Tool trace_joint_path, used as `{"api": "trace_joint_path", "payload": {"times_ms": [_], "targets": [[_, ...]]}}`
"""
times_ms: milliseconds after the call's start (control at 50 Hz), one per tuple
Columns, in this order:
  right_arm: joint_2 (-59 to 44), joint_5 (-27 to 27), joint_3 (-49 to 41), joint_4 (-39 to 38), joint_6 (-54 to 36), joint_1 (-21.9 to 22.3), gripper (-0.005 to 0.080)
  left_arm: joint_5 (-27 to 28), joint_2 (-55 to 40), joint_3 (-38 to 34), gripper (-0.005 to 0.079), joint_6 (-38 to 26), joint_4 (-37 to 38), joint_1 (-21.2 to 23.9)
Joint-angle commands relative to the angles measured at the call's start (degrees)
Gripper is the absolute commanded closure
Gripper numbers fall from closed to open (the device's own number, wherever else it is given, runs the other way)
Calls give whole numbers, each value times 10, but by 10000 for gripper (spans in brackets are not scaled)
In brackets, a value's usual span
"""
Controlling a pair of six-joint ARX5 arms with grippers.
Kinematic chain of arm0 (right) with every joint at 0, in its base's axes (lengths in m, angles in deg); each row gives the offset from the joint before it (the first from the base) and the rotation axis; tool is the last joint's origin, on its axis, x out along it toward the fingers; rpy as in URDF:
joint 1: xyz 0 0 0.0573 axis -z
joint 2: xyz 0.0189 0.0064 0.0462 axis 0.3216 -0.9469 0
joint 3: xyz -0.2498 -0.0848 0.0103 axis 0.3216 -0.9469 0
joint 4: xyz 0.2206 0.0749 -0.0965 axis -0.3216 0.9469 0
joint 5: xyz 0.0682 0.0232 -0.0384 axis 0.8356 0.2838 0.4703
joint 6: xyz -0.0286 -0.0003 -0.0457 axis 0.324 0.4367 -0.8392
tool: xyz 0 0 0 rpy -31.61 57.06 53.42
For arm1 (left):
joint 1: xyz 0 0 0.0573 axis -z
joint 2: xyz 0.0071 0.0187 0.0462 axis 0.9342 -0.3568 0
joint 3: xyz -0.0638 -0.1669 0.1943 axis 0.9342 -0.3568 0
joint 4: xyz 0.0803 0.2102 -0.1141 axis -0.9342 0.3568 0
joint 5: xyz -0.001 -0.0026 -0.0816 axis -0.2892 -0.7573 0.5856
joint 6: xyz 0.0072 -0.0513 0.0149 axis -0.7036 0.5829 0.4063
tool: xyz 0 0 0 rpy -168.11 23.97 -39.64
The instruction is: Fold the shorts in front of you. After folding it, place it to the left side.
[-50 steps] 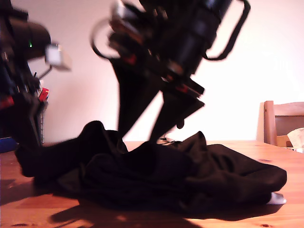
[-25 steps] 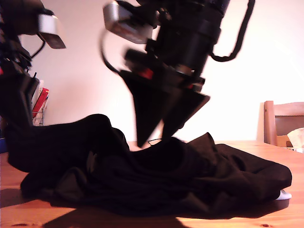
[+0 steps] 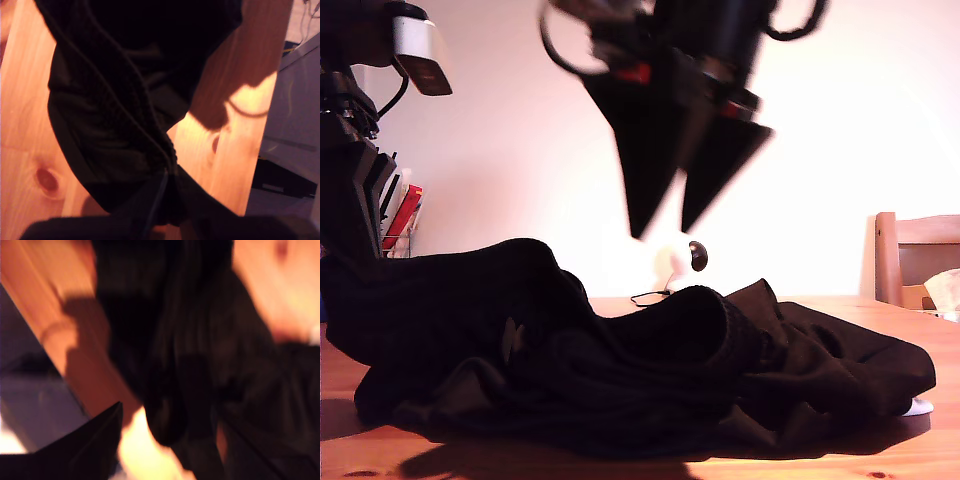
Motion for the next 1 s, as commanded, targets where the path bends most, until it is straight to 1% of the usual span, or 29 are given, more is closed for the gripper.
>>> {"api": "trace_joint_path", "payload": {"times_ms": [0, 180, 320, 480, 700, 860, 980], "targets": [[-28, -6, -10, -2, 2, 2, 240, 6, 7, -12, 763, 2, -6, 2], [-70, -9, -10, -8, 1, 2, 240, 6, 7, -12, 763, 2, -8, 2], [-97, -43, -10, -10, -4, 2, 240, 6, 7, -12, 763, 2, -8, 2], [-102, -68, -10, -5, -15, 3, 240, 6, 7, -12, 763, 2, -9, 2], [-103, -78, -10, 1, -15, 22, 248, 6, 7, -12, 763, 2, -11, 2], [-103, -78, -10, 15, -29, 37, 301, 6, 7, -12, 763, 2, -11, 2], [-103, -70, -10, 21, -30, 43, 361, 6, 7, -12, 763, 2, -12, 2]]}}
